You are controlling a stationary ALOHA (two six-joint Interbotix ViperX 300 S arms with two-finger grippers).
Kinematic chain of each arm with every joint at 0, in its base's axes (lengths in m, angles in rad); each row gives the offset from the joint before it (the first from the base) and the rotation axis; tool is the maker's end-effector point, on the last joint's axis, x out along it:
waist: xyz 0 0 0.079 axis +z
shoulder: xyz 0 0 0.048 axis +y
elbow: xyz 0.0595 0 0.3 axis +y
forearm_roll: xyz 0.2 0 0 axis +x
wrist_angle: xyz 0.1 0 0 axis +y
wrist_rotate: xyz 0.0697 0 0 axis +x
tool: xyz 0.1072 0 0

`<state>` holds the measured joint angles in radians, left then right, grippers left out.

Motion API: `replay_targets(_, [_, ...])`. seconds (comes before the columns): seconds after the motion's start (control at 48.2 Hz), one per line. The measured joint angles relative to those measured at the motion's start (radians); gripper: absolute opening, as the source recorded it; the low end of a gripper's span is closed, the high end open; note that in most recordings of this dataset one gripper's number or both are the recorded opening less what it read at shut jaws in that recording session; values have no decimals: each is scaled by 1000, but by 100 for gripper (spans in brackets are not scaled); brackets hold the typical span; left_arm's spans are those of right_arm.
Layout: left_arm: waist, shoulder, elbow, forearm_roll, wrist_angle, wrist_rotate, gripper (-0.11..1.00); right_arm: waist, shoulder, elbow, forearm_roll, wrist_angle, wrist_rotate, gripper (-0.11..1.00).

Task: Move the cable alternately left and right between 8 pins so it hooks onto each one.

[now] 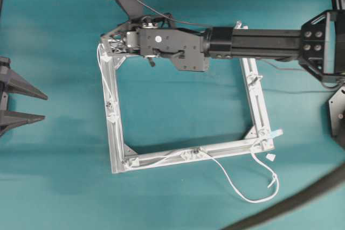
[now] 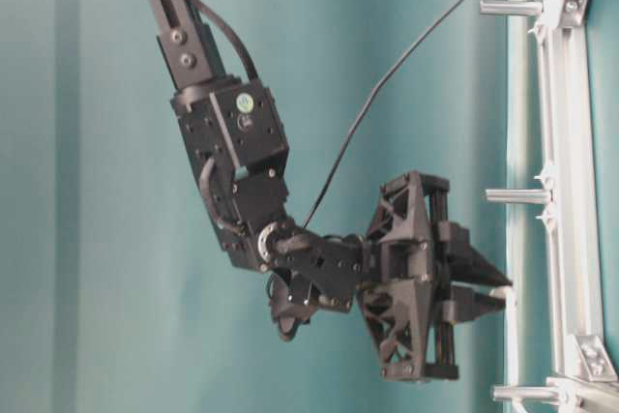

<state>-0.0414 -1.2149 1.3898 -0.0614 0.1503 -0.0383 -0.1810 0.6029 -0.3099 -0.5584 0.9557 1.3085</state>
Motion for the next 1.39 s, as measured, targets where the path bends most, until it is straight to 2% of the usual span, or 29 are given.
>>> replay_targets(0.249, [0, 0, 5, 0, 0, 0, 65, 11, -31, 94, 20, -11, 2, 15])
replay_targets(0.685, [-2, 0, 8, 0, 0, 0, 65, 37, -86, 169, 25, -15, 0, 15])
replay_targets(0.809, [-2, 0, 12, 0, 0, 0, 65, 48, -98, 189, 44, -17, 2, 15])
replay_targets(1.058, [0, 0, 17, -2, 0, 2, 65, 109, -100, 222, 78, -21, 0, 15])
replay_targets(1.39, [-2, -8, 17, -2, 12, 0, 65, 176, -140, 282, 91, -75, 0, 15])
